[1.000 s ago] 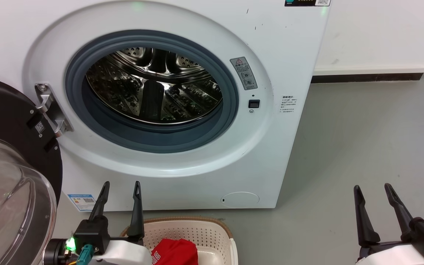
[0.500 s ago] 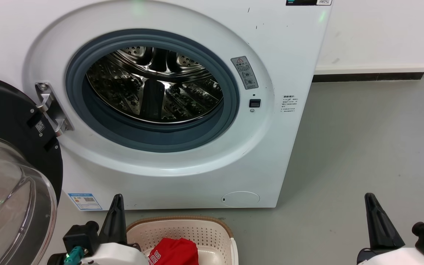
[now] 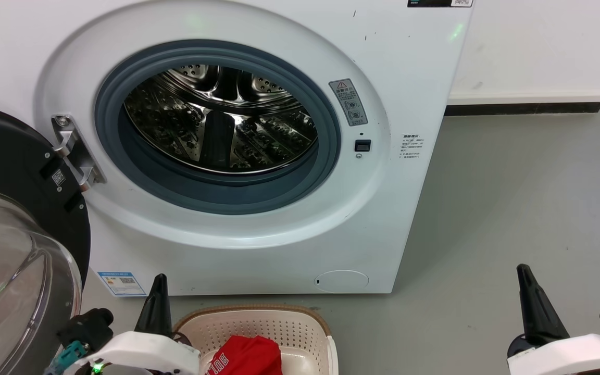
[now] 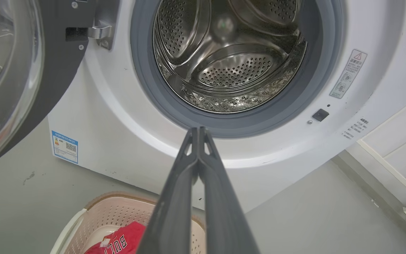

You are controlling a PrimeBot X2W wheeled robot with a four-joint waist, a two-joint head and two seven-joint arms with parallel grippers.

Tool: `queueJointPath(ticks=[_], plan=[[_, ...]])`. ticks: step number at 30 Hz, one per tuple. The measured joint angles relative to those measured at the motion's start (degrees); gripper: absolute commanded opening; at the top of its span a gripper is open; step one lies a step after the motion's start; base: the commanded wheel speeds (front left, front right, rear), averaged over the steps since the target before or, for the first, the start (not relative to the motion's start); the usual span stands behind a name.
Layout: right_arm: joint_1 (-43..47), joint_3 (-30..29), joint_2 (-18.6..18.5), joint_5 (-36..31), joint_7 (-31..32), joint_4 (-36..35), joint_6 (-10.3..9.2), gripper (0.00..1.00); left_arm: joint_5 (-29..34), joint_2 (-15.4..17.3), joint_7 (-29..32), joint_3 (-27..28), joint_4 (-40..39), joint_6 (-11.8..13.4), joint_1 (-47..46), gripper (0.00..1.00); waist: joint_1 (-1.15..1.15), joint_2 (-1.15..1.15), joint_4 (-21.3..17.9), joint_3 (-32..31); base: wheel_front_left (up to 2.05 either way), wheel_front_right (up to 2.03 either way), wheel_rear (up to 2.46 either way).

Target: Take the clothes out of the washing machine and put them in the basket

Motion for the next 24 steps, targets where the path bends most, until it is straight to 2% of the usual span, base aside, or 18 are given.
queueJointPath(ticks=[24], plan=[[-3.6,-0.1,-0.6,21.7,3.0,3.9,0.0,0.0,-20.6,-0.6,5.1,3.2,1.3,-2.7,-2.1,0.0,0.0,0.0,0.4,0.2,0.0,0.0,0.0]])
